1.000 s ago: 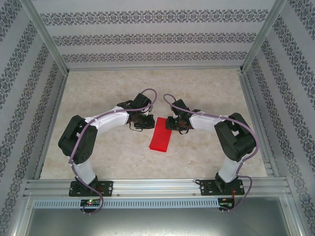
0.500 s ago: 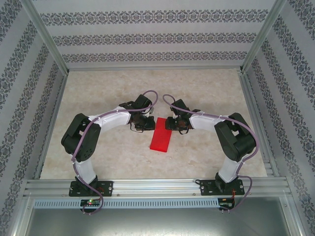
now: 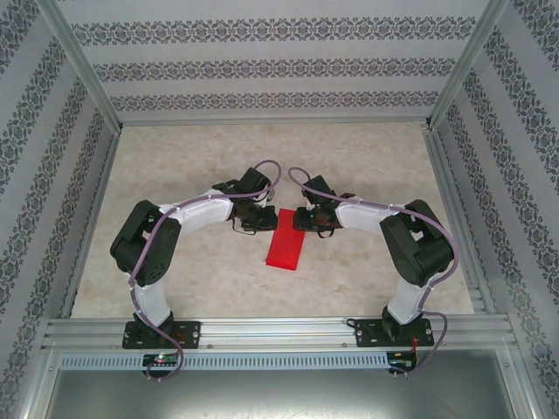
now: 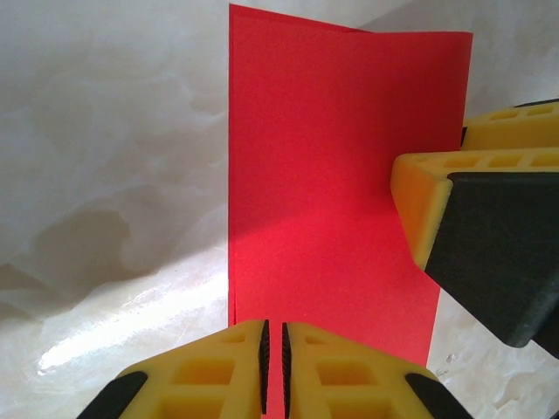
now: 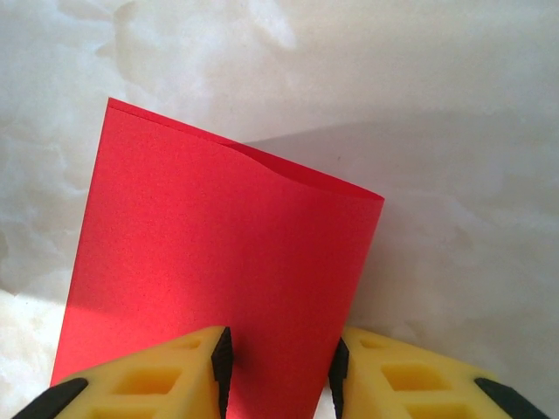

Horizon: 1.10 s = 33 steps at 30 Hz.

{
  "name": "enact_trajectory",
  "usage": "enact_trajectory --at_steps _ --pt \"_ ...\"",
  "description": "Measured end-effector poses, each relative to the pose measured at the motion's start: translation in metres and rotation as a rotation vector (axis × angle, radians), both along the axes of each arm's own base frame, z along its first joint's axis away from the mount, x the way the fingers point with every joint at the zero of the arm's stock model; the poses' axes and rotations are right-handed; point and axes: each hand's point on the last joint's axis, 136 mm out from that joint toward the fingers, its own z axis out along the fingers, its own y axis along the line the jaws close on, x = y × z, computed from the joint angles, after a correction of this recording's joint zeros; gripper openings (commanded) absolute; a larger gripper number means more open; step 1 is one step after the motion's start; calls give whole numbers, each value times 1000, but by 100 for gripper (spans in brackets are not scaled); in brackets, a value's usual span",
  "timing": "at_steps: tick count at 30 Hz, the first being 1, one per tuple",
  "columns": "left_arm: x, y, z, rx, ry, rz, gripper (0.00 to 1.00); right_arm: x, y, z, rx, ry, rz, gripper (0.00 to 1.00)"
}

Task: Fold a paper plane with a square sheet of paper (pick it up from the middle)
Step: Hold the square sheet of paper at the center of the table.

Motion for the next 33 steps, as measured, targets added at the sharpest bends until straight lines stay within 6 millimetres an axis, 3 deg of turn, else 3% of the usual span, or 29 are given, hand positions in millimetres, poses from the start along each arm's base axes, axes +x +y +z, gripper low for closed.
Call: enact_trajectory --at_steps 23,33 --pt "1 -9 -5 -35 18 -1 16 1 2 -1 -36 9 14 39" --pt "-3 -14 -22 -39 54 -2 16 0 2 -2 -45 11 14 39"
